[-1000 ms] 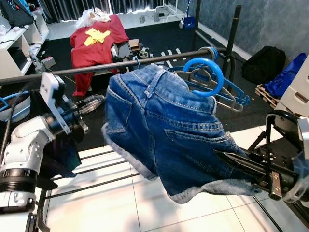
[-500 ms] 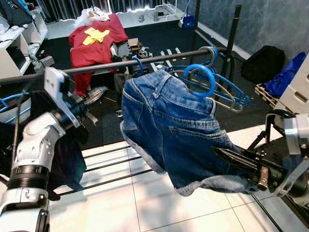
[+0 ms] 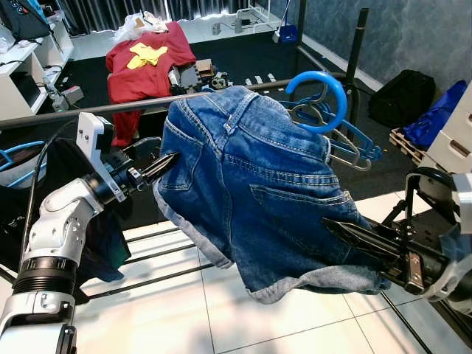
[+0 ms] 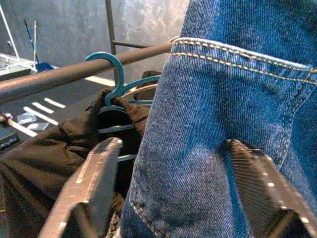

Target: Hang hanger

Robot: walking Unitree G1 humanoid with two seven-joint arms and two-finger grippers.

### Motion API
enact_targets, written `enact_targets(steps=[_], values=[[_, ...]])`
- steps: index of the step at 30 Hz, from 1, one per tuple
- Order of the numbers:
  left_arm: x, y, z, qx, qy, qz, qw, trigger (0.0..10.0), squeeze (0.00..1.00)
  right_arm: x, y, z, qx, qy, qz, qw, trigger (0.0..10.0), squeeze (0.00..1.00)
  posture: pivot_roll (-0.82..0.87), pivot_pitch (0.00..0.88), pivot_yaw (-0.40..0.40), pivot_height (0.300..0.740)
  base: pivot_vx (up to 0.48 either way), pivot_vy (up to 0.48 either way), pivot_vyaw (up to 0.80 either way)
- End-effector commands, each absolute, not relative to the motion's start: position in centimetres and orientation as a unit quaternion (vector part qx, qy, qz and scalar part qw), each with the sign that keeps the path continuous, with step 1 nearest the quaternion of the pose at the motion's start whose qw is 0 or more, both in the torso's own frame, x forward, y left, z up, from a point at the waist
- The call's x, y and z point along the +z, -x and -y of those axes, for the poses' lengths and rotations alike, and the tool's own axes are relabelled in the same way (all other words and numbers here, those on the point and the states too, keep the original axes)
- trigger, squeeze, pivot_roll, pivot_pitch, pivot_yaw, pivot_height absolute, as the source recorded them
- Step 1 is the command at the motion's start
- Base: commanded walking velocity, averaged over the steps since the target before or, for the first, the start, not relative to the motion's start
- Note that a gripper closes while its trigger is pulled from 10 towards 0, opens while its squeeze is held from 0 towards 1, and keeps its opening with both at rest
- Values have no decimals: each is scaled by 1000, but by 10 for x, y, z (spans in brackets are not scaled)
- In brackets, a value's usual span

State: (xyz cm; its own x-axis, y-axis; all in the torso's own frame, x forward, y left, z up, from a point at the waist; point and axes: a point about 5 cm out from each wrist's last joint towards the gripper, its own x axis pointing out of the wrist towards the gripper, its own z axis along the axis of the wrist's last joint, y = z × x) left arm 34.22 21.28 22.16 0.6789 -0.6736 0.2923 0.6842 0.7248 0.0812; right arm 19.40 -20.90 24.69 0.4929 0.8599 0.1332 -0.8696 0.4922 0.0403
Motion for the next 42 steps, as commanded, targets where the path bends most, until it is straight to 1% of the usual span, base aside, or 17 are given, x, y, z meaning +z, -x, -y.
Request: enact_targets(steps=[1,5,8,10,11,12,16,17,26,29,33,35,36,37,38,40,42], values=[[214,-342,-211,-371,15,139,918,10000,1000,258,-188,202,524,-44,86,846,10000,0,-107,92,88,740,0,0,0],[213,-339,-206,-389,18,135,911,10000,1000,259,-188,202,527,-45,85,845,10000,0,-109,91,87,740,0,0,0],[204,-335,-190,-415,16,117,902,10000,1000,260,-188,200,532,-50,87,841,10000,0,-107,90,87,740,0,0,0],[204,-335,-190,-415,16,117,902,10000,1000,260,-188,200,532,-50,87,841,10000,0,-107,90,87,740,0,0,0],[201,-336,-186,-411,17,112,905,10000,173,260,-187,198,536,-53,87,838,10000,0,-108,91,87,740,0,0,0],[200,-338,-184,-406,21,109,907,10000,0,259,-187,197,539,-56,86,836,10000,0,-109,91,88,740,0,0,0],[200,-343,-186,-381,32,111,917,10000,0,258,-186,195,541,-59,81,835,10000,0,-112,91,88,740,0,0,0],[202,-345,-189,-370,33,115,921,0,0,258,-186,195,540,-59,80,835,10000,0,-112,91,88,740,0,0,0],[213,-353,-208,-290,31,135,947,0,0,251,-188,197,526,-54,62,847,10000,0,-111,94,88,740,0,0,0],[213,-354,-210,-277,33,138,951,0,0,249,-188,198,524,-54,58,848,10000,0,-111,94,88,740,0,0,0],[215,-357,-215,-244,38,145,958,0,0,239,-196,201,492,-40,24,870,10000,0,-113,95,86,740,0,0,0],[215,-357,-215,-244,38,145,958,0,0,239,-196,201,492,-40,24,870,10000,0,-113,95,86,740,0,0,0],[217,-359,-217,-226,41,150,962,0,0,234,-200,203,475,-38,11,879,10000,0,-113,95,86,740,0,0,0],[217,-359,-217,-226,41,150,962,0,0,234,-200,203,475,-38,11,879,10000,0,-113,95,86,740,0,0,0],[219,-361,-221,-205,47,155,965,0,0,229,-204,203,459,-39,-5,888,10000,0,-113,95,86,740,0,0,0],[219,-361,-221,-205,47,155,965,0,0,229,-204,203,459,-39,-5,888,10000,0,-113,95,86,740,0,0,0],[222,-364,-224,-161,62,165,971,0,0,212,-216,204,407,-41,-43,911,10000,0,-113,93,87,740,0,0,0]])
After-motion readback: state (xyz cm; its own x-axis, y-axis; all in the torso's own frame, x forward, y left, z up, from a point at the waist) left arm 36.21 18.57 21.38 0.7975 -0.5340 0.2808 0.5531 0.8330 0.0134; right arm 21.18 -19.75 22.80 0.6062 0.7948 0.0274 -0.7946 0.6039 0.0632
